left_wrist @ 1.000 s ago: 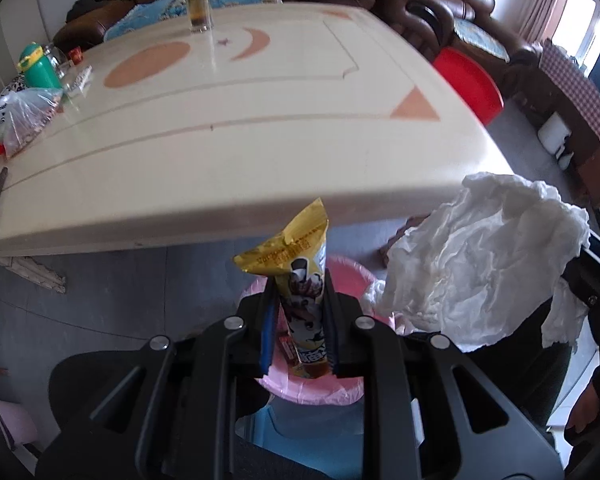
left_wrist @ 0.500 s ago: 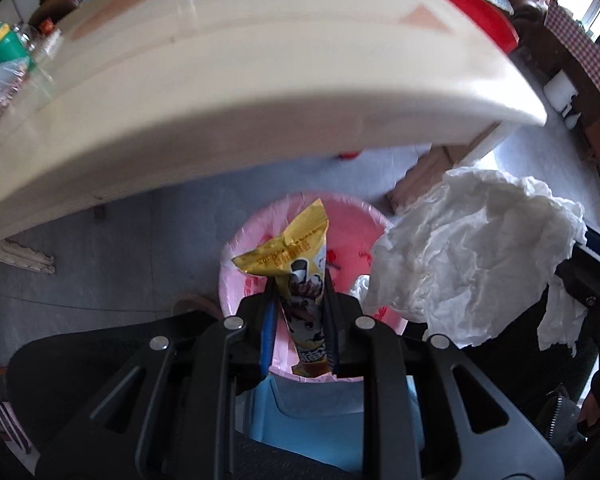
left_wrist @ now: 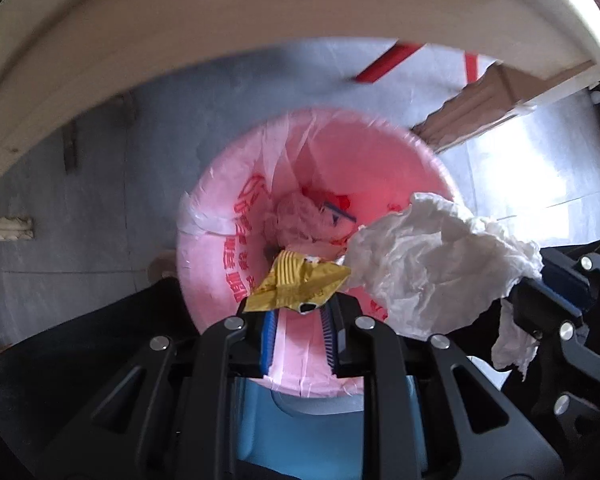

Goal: Collect trash

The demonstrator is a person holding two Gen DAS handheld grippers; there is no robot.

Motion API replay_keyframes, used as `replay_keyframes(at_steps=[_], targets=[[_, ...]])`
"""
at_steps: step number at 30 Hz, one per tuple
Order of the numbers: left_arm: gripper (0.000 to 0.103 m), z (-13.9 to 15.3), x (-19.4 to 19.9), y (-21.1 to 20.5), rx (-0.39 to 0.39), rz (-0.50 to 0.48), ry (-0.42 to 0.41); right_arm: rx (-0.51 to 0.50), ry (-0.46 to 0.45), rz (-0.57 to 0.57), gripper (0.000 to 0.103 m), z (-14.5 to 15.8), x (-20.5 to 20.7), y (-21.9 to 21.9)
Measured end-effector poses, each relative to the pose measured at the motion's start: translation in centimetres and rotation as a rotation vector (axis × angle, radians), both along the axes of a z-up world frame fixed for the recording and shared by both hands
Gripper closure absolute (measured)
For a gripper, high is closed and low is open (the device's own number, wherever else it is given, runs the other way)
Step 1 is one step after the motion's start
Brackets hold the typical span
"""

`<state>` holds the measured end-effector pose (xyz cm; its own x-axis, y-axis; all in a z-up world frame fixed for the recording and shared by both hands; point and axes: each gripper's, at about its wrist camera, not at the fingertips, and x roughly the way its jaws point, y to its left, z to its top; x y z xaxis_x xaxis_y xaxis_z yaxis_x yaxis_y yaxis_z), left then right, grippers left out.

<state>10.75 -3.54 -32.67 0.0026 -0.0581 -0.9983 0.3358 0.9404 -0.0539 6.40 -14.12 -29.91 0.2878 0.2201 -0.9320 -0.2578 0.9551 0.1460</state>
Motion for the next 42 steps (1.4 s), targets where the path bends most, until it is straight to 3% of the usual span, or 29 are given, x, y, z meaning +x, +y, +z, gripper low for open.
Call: replay_keyframes(at_steps=[10, 21, 23, 24, 26, 27, 30, 42], targets=[[0.083, -6.1, 1.5, 0.3, 0.066, 0.025, 0.114, -0.013, 0.141, 0.016, 0.092, -6.6, 2.1, 0.0], [0.083, -8.5, 1.9, 0.1, 0.083, 0.043, 0.182, 0.004, 0.211, 0.014, 0.090, -9.3, 2.9, -0.4], [0.077, -8.6, 2.0, 0.1, 0.091, 0.044, 0.186, 0.002, 0.211, 0.006, 0.084, -9.3, 3.0, -0.4], [0.071, -8.7, 2.0, 0.1, 0.089, 0.046, 0.190, 0.001, 0.214, -0.003, 0.074, -9.3, 3.1, -0.6], [0.052, -8.6, 2.3, 0.2, 0.099, 0.047, 0.182, 0.004, 0.212, -0.015, 0.060, -9.2, 3.2, -0.8], [0.051, -8.5, 2.3, 0.2, 0.107, 0.046, 0.177, 0.000, 0.208, -0.017, 0.051, -9.1, 3.2, -0.8], [0.045, -8.4, 2.4, 0.0, 0.117, 0.035, 0.172, -0.009, 0.196, -0.016, 0.039, -8.9, 3.2, -0.7], [0.042, -8.2, 2.5, 0.3, 0.159, 0.053, 0.162, -0.018, 0.202, -0.045, 0.038, -8.5, 3.0, -1.2]])
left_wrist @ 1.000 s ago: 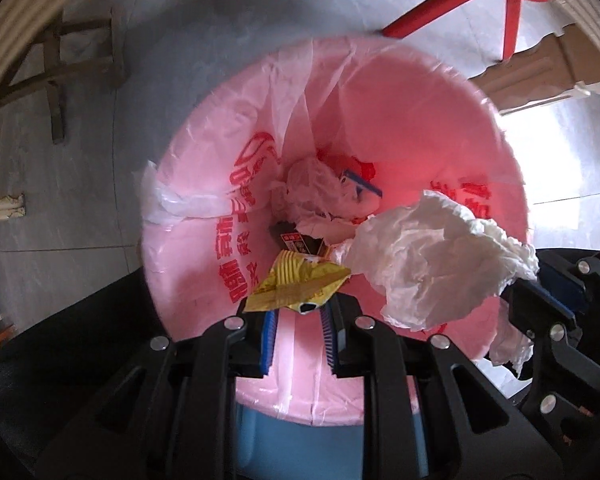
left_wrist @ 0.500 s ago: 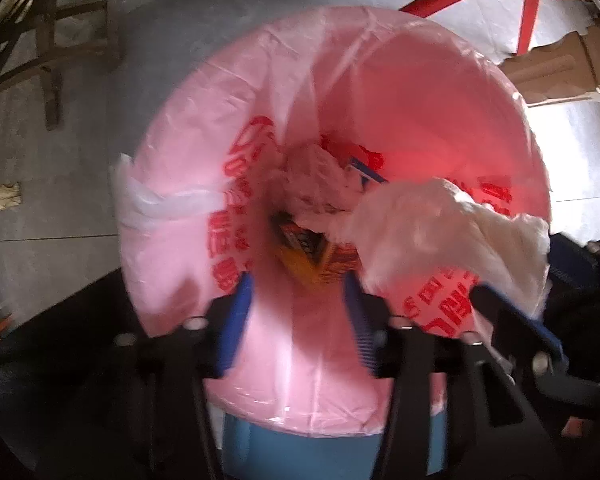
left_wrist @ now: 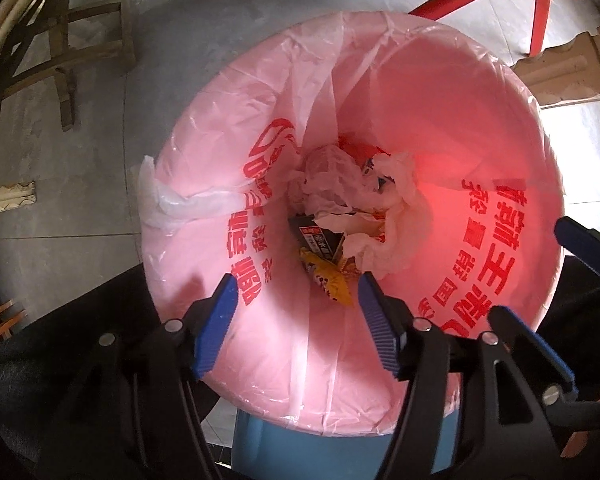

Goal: Collect trash

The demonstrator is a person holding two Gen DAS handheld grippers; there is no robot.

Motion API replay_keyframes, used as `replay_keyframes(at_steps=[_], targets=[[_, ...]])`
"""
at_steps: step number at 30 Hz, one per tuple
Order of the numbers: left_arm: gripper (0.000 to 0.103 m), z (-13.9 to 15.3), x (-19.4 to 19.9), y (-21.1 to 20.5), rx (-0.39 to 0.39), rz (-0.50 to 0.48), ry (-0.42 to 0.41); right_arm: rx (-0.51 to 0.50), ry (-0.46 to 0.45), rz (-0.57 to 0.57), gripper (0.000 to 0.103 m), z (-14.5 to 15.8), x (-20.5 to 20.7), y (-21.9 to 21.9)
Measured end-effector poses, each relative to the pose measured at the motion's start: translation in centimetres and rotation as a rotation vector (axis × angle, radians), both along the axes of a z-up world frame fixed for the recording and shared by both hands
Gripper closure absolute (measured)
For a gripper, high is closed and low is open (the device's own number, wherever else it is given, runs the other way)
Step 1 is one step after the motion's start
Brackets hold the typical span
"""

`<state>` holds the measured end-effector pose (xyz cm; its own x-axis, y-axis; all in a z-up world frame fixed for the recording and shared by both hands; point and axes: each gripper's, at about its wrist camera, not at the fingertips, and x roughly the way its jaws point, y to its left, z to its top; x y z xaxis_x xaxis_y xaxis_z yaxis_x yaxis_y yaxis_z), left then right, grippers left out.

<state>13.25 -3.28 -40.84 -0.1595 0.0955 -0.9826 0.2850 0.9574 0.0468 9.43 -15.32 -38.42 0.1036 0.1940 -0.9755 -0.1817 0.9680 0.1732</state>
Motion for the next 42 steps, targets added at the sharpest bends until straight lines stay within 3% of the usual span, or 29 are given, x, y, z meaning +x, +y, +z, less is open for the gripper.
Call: replay_keyframes(at_steps=[11, 27, 32, 36, 42], targets=[[0.041, 1.5, -0.8, 0.0, -0.011, -0.005, -0.033, -0.011, -0.031, -0.072, 0.037, 1.8, -0.8, -1.4], [0.037, 7.7, -2.7, -0.5, -0.076, 0.035, -0.182, -0.025, -0.152, -0.188, 0.037, 7.0, -2.7, -2.9], [0.037, 12.8, -3.8, -0.5, -0.129, 0.057, -0.332, -0.023, -0.313, -0.266, 0.037, 12.7, -4.0, -4.4], [0.032, 18.0, -5.2, -0.7, -0.165, 0.063, -0.462, -0.033, -0.484, -0.331, 0.026, 18.4, -6.0, -5.5], [0.027, 25.9, -7.7, -1.4, -0.193, 0.028, -0.681, -0.094, -0.741, -0.373, 0.023, 27.1, -9.5, -6.0]])
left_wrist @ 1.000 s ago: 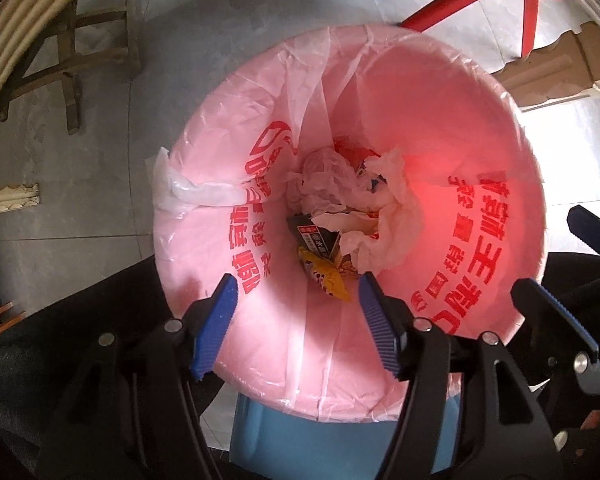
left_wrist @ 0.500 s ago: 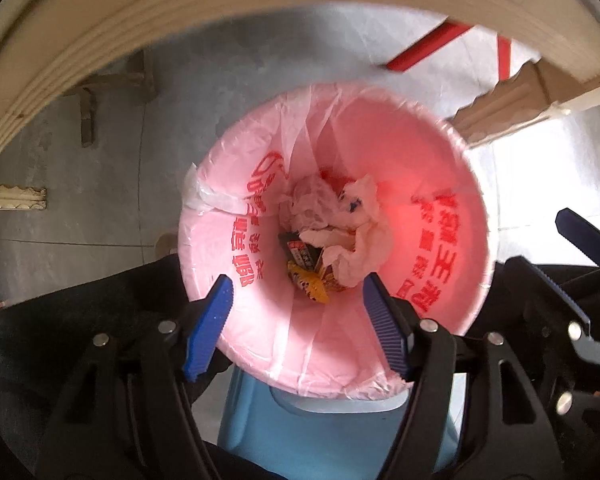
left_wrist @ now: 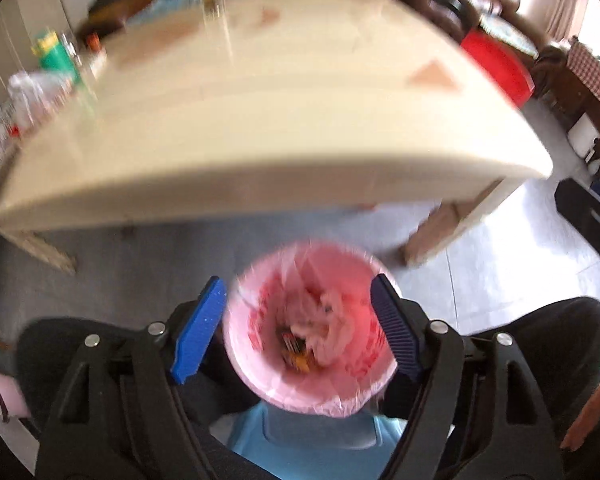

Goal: Collect trash

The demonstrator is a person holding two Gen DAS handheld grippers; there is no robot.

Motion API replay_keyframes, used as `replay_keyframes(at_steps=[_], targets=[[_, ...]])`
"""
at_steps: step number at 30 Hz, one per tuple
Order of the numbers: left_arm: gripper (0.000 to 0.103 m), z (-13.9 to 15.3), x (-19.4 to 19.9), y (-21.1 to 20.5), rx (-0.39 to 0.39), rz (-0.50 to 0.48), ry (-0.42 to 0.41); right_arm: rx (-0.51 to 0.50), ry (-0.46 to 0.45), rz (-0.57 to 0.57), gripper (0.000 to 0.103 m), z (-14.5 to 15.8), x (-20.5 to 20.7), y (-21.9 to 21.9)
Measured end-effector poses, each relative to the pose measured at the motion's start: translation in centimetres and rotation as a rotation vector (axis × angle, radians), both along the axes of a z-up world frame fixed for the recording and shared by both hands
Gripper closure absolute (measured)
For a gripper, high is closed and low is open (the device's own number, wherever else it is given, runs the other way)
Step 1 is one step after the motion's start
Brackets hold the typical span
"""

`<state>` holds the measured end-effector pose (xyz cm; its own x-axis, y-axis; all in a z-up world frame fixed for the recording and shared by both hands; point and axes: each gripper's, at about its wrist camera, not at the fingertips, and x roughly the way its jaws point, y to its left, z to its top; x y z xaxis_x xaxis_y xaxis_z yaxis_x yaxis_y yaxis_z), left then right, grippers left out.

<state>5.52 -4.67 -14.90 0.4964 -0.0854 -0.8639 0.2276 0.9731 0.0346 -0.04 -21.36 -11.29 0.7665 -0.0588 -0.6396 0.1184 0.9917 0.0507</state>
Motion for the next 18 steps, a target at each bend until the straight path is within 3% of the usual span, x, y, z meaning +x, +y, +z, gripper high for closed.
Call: replay_keyframes(at_steps=[7, 12, 18], targets=[[0.015, 8.0, -3.2, -0.5, -0.001, 0.010, -0.224, -0.055, -0.212, -0.064, 0.007, 8.0, -3.8, 0.4], [0.010, 12.0, -5.4, -0.4, 0.014, 0.038, -0.348, -0.082, -0.336, -0.090, 0.007, 12.6, -6.5, 1.6], [0.009, 14.4, -7.1, 0.1, -0.025, 0.071, -0.380, -0.123, -0.395, -0.139, 0.007, 15.6, -9.5, 2.0]])
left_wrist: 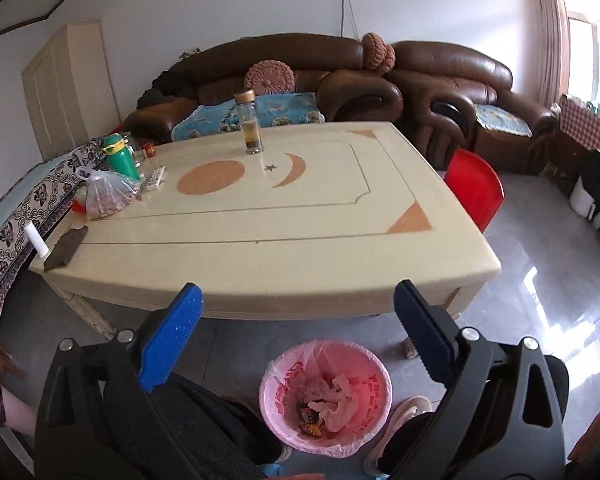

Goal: Collect trash

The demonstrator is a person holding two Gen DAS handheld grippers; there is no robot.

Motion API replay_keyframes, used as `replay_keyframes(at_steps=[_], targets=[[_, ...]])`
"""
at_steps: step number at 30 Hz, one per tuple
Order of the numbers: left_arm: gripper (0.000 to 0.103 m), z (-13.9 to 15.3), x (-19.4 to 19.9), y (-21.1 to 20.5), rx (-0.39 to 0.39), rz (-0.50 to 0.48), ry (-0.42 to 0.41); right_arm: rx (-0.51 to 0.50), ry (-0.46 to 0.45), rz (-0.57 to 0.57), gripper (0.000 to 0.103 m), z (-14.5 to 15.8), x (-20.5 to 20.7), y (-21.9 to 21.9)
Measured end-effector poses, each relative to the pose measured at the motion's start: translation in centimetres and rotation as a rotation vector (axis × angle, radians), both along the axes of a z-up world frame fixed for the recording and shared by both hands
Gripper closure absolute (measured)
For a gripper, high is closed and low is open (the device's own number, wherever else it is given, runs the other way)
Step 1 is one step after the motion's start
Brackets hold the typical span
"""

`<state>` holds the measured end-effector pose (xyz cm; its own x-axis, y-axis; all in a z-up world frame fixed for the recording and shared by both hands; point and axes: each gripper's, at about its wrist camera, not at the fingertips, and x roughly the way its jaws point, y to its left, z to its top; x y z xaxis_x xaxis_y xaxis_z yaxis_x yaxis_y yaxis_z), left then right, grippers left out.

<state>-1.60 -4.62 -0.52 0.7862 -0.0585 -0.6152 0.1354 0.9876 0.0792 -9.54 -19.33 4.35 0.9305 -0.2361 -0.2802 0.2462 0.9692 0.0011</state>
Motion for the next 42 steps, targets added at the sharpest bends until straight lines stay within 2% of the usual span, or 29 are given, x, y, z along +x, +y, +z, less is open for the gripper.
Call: replay_keyframes(at_steps=[9, 42], targets=[[0.009, 1.3, -1.3, 0.8, -0.018, 0.021, -0.037, 0.015, 0.009, 0.012, 0.007, 0.3, -1.0, 0.4], [0.009, 1.5, -1.6, 1.0, -0.027, 0.027, -0.027, 0.017, 0.028, 0.029, 0.007, -0.1, -0.6, 1.0]])
